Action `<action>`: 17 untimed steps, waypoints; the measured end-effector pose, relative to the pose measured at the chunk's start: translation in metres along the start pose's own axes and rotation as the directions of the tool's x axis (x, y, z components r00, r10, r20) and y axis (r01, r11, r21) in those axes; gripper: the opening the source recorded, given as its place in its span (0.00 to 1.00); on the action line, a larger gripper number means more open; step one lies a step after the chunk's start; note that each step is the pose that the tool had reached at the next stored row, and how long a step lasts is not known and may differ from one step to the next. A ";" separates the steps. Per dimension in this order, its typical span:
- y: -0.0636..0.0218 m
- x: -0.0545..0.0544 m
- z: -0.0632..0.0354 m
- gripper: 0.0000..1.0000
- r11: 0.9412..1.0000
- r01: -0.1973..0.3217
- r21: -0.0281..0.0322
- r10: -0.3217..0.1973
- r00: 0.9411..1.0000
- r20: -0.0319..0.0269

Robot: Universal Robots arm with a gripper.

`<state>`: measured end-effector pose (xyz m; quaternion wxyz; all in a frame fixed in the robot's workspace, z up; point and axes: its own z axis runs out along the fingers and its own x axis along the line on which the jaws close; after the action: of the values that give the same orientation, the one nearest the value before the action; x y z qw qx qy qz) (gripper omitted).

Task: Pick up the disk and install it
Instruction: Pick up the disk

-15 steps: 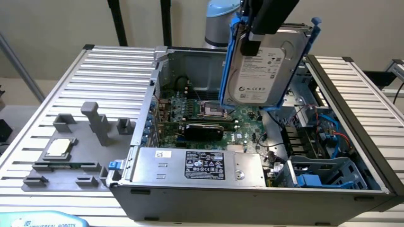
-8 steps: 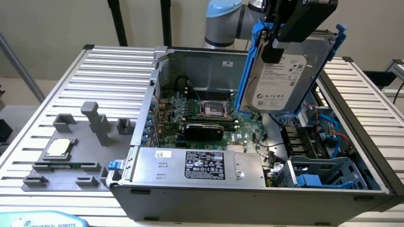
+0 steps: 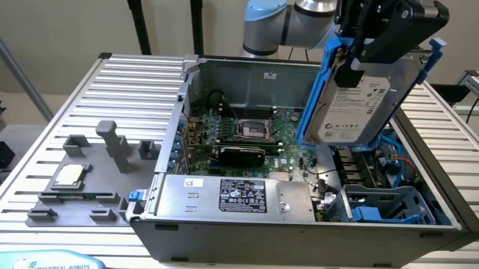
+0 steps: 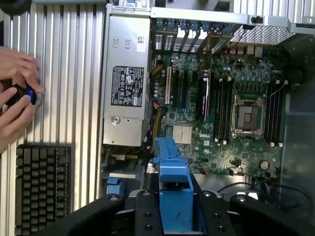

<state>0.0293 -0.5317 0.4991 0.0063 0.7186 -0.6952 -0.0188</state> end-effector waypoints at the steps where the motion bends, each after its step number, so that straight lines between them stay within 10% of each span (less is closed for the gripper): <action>1: -0.0022 0.003 -0.0001 0.33 1.000 0.000 0.000 0.000 1.000 0.000; 17: -0.0421 0.044 0.0006 0.33 1.000 0.000 0.000 0.000 1.000 0.002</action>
<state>0.0728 -0.5741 0.4962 0.0054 0.7186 -0.6952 -0.0195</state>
